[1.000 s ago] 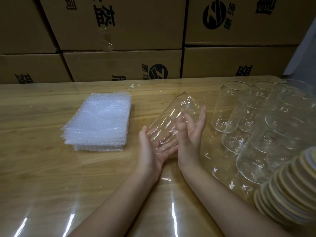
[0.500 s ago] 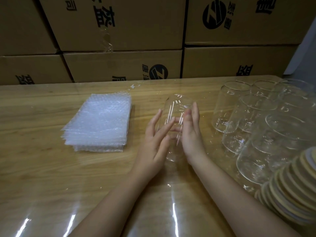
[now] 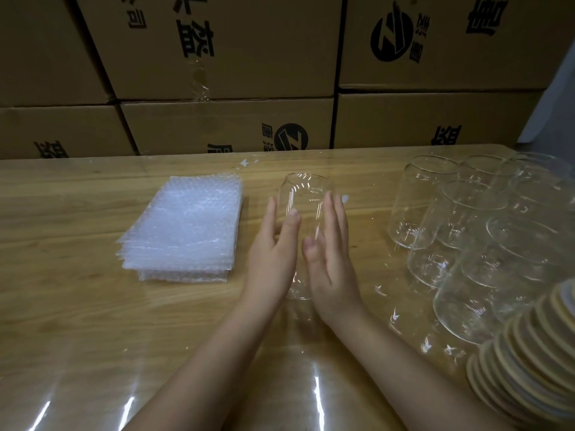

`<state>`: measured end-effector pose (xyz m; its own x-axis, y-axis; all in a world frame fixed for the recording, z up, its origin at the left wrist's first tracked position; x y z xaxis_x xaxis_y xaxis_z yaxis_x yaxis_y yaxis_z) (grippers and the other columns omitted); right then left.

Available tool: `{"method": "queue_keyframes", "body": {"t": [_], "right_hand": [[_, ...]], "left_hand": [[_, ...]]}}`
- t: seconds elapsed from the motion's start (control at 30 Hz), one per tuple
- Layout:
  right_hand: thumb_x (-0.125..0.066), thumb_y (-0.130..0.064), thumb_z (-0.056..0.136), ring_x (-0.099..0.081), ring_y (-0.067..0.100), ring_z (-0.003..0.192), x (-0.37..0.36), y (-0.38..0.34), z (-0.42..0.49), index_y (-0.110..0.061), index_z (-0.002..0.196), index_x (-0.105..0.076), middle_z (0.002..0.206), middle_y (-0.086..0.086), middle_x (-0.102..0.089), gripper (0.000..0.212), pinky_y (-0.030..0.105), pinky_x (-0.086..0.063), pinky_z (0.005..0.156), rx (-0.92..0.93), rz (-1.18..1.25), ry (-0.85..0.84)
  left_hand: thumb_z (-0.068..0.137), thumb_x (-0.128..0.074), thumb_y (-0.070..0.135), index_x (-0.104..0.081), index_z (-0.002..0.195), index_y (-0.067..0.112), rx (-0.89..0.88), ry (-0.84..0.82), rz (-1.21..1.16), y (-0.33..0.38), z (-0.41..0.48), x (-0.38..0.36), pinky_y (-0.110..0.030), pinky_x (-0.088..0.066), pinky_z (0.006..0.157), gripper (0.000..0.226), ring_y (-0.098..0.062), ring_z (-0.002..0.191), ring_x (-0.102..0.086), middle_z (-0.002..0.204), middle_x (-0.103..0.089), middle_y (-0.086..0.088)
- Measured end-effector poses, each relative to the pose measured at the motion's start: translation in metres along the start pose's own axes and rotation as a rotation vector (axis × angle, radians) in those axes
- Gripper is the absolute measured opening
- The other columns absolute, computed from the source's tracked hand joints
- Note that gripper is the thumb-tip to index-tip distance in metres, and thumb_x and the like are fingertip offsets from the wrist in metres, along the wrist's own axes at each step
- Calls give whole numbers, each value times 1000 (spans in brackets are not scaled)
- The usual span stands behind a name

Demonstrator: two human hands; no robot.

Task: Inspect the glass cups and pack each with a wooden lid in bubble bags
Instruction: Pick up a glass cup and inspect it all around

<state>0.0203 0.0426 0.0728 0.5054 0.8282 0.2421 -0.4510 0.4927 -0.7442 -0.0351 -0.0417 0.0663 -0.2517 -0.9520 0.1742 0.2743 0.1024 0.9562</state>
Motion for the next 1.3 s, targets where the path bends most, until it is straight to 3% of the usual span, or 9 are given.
{"method": "queue_keyframes", "body": {"t": [0.1, 0.27, 0.47, 0.57, 0.63, 0.73, 0.87, 1.03, 1.3], "right_hand": [[-36, -23, 99, 3, 23, 148, -7, -22, -8, -23, 148, -21, 158, 18, 6, 52, 32, -12, 119, 170, -155, 19], [-39, -12, 96, -4, 37, 147, -10, -39, -12, -10, 142, -32, 155, 23, -6, 46, 48, -14, 119, 284, -235, 78], [-29, -39, 97, -26, 9, 143, 4, -23, -3, -54, 142, -19, 158, -11, -18, 48, 23, -31, 111, 39, 78, 138], [-26, -60, 90, -50, 6, 125, 9, 2, 3, -60, 130, -33, 139, -15, -49, 40, 31, -40, 105, -223, 337, 169], [-22, -61, 86, -60, 8, 113, 9, 20, 5, -46, 124, -49, 121, -9, -64, 49, 33, -43, 101, -370, 478, 187], [-21, -57, 85, -65, 9, 102, 14, 26, 5, -28, 113, -60, 107, -7, -70, 55, 32, -44, 94, -431, 550, 265], [-21, -56, 90, -60, 6, 109, 24, 15, -3, -37, 117, -53, 118, -14, -63, 46, 29, -45, 96, -347, 384, 375], [-28, -36, 98, -16, 12, 146, -5, -23, -16, -28, 149, -9, 158, 1, -16, 56, 32, -22, 117, 6, -4, 149], [-29, -28, 99, -19, 12, 146, -10, -35, -16, -33, 145, -22, 158, 0, -21, 47, 28, -21, 117, 54, 186, 132]], "left_hand": [[88, -25, 64, -60, 107, 39, 15, 96, -4, 1, 5, 14, -40, -54, 84, 47, -4, 88, -64, 98, -64, 14], [97, -18, 60, -57, 104, 46, 59, 75, -158, -9, 10, 17, -23, -53, 64, 42, -11, 82, -72, 90, -74, -1], [80, -26, 75, -60, 106, 37, 12, 161, -237, -4, 0, 11, -39, -58, 73, 57, -21, 80, -72, 82, -72, -5], [67, -31, 82, -63, 117, 34, -66, 139, -255, 16, -12, 0, -58, -46, 94, 76, -28, 99, -67, 98, -73, -12], [68, -32, 90, -57, 129, 21, -133, 144, -149, 21, -17, -3, -54, -44, 99, 96, -22, 110, -62, 114, -69, -8], [85, -26, 79, -49, 132, 25, -327, 165, 28, 26, -20, -1, -20, -49, 91, 75, -1, 111, -57, 121, -54, 6], [91, -21, 69, -30, 138, 47, -291, 149, -1, 25, -16, -4, -19, -46, 96, 52, -1, 116, -55, 125, -57, 15], [87, -20, 66, -60, 116, 27, -25, 222, -282, 2, -1, 18, -32, -52, 84, 62, -10, 94, -68, 98, -72, 3], [85, -24, 60, -66, 91, 20, 12, 208, -429, 1, 7, 30, -34, -49, 73, 59, -20, 76, -70, 81, -74, -7]]}}
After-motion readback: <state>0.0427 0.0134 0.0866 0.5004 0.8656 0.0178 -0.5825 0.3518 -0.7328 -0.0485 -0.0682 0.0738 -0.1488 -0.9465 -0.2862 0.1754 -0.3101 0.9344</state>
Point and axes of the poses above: each hand's wrist, its own z-axis towards the middle knuckle, its own x-axis out of the back of the hand, y = z × x, the point moved 10 cm from there along z, towards the middle knuckle
